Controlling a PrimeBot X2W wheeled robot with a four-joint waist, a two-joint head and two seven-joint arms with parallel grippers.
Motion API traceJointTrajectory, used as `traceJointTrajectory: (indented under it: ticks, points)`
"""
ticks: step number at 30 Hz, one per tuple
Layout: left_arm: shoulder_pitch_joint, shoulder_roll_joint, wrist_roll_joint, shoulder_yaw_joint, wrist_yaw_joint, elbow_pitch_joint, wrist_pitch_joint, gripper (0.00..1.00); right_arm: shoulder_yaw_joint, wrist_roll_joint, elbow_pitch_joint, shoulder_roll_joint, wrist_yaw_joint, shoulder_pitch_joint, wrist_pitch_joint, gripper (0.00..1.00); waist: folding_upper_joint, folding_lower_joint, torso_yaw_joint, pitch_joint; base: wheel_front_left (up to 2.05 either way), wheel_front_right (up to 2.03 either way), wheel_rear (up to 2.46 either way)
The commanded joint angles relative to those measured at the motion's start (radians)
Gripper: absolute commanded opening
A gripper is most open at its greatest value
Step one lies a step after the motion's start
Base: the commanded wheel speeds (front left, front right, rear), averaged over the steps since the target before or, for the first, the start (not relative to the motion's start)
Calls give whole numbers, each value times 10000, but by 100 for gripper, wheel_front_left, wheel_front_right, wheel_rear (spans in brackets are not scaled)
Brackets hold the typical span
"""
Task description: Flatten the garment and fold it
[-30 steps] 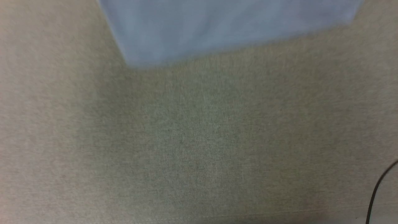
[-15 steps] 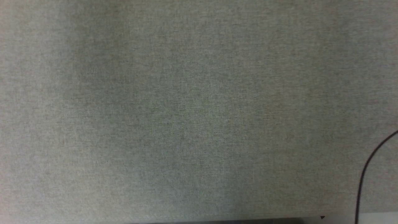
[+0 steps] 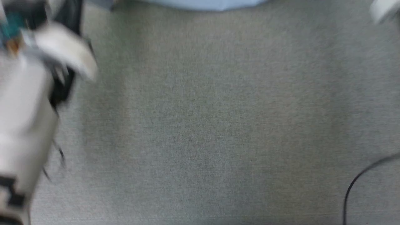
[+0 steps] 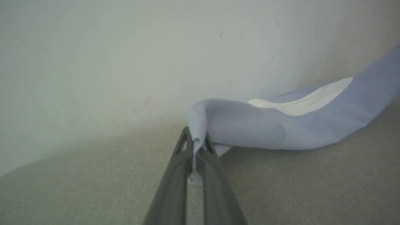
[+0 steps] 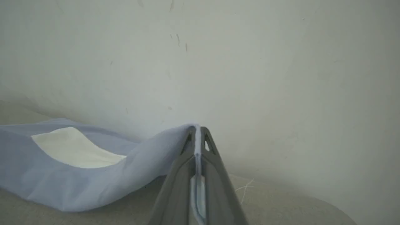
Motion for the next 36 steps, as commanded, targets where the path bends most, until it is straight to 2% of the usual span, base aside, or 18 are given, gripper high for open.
traceJointTrajectory:
  ticks: [1, 8, 12, 17, 23, 27, 31, 36]
  points:
    - [815, 29, -336, 7, -134, -170, 38, 0, 286, 357, -344, -151, -21, 768, 67, 0, 0, 2, -192, -1450, 0, 0, 0]
    - [4564, 733, -1544, -513, -358, -1656, 1153, 0, 1267, 1288, -1944, -1467, -21, 4394, 713, 0, 0, 2, -303, -2719, 0, 0, 0]
    - [5673, 961, -2291, -476, -359, -2209, 1702, 0, 1492, 1574, -2553, -1904, -21, 5702, 1059, 0, 0, 2, -316, -3014, 0, 0, 0]
    - [6706, 1519, -2547, -484, 26, -2578, 2113, 0, 1550, 1489, -2751, -2547, -21, 7363, 1471, 0, 0, 2, -329, -3460, 0, 0, 0]
    - [7447, 1919, -2542, -352, 564, -2427, 1919, 0, 891, 1211, -2275, -2662, -21, 8594, 1415, 0, 0, 2, -314, -4104, 0, 0, 0]
    - [8113, 1999, -2680, -416, 746, -2499, 1919, 0, 461, 1232, -2182, -2523, -21, 9351, 1467, 0, 0, 2, -292, -4509, 0, 0, 0]
    - [8947, 2014, -2962, -680, 753, -2967, 2247, 0, 396, 1738, -2673, -2491, -21, 10294, 2090, 0, 0, 2, -240, -4906, 0, 0, 0]
    - [9906, 2150, -3337, -971, 974, -3950, 2847, 0, 248, 2532, -3590, -2777, -21, 11621, 3453, 0, 0, 2, -112, -5227, 0, 0, 0]
